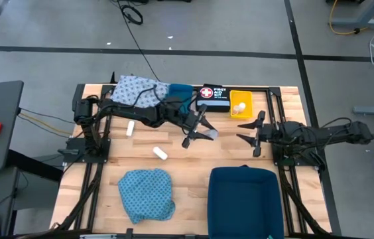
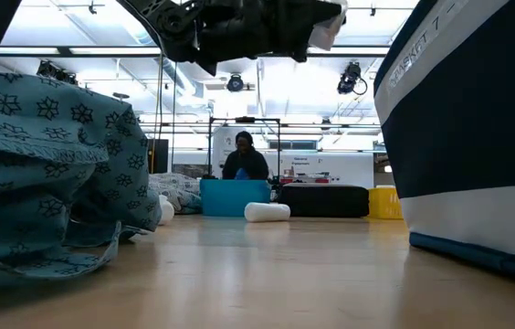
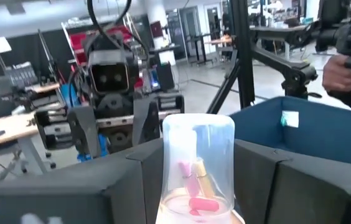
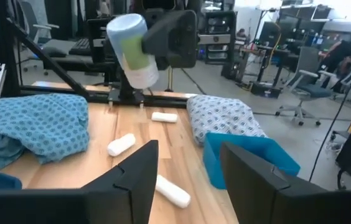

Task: Pick & place medical supplies in basket/bin
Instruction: Put the transparent pill bottle into the yellow basket

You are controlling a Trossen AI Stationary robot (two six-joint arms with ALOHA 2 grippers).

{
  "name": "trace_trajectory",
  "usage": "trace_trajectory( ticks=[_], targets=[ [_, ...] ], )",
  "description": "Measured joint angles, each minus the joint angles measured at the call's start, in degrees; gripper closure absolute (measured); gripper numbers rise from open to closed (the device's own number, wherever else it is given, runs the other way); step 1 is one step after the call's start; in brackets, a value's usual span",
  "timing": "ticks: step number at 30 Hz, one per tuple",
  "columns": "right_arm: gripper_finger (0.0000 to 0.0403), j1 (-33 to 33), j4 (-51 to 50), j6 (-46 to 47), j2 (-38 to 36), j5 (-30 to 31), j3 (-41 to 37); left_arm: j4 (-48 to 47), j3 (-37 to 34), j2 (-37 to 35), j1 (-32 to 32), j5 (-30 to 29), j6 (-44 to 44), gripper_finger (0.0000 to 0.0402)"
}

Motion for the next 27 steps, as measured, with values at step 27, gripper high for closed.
trace_trajectory(
  ticks=[27],
  targets=[
    [0.0139,-14.1,24.5,6.2,-2.6,0.4,-13.5,13.9,0.0,8.9,7.1,-3.5,-8.2,0.0254]
  ],
)
